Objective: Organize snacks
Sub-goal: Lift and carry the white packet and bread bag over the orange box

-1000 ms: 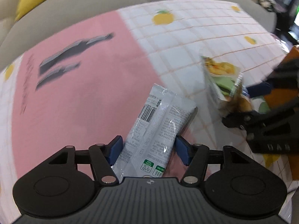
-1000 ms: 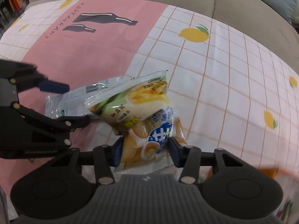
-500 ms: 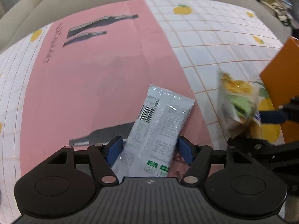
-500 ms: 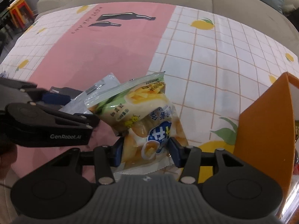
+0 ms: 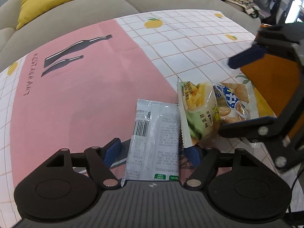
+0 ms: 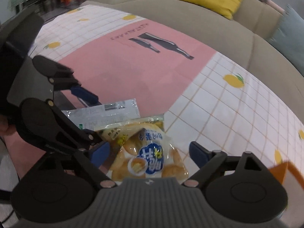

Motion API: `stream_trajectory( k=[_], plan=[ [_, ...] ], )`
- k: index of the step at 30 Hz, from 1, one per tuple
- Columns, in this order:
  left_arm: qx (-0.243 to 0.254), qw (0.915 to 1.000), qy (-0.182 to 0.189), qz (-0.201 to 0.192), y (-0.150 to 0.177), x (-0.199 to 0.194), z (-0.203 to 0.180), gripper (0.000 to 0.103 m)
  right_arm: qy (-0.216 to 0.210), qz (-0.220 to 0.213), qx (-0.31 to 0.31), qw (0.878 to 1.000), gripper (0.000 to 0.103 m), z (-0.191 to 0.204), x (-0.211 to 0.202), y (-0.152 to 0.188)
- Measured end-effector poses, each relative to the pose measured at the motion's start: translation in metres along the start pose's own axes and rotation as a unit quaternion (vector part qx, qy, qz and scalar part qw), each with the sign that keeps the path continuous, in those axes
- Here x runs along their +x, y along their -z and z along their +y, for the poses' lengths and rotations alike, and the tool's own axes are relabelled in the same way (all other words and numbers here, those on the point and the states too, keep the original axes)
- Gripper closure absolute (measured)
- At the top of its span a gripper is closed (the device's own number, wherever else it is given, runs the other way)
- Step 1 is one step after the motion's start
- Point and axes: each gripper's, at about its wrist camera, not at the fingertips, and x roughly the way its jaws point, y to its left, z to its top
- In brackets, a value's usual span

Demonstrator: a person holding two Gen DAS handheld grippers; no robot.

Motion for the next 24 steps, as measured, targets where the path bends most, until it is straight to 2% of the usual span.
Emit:
stream_trajectory(
  k=[4, 8, 12, 14, 20, 24],
  plan=[
    [0.025, 0.9996, -0.003, 0.012, -0.004, 0.002, -0.002, 0.017, -0.009, 0.026, -0.01, 1.0, 0.012, -0.004, 0.016, -0.003],
    [0.013, 0.9994, -0.004, 0.031, -0.006, 0.002, -0.002, 0.02, -0.035, 0.04, 0.032, 0.998, 0.02, -0.012, 0.025, -0.001],
    [-0.003, 0.9993, -0.013, 0.034, -0.005, 0.001, -0.005, 0.025, -0.036, 0.035, 0.078, 0.996, 0.029, -0.016, 0.021, 0.004],
    [-0.018, 0.9992, -0.021, 0.029, -0.005, -0.002, -0.005, 0.042, -0.029, 0.034, 0.098, 0.994, 0.035, -0.015, 0.019, 0.006],
    [-0.08, 0.9964, -0.028, 0.013, -0.003, -0.008, -0.001, 0.046, -0.007, 0.02, 0.158, 0.987, 0.051, -0.009, 0.011, 0.012],
    [-0.15, 0.9886, -0.015, -0.001, 0.001, -0.017, 0.008, 0.048, 0.004, 0.01, 0.202, 0.979, 0.057, -0.007, 0.004, 0.017]
  ],
)
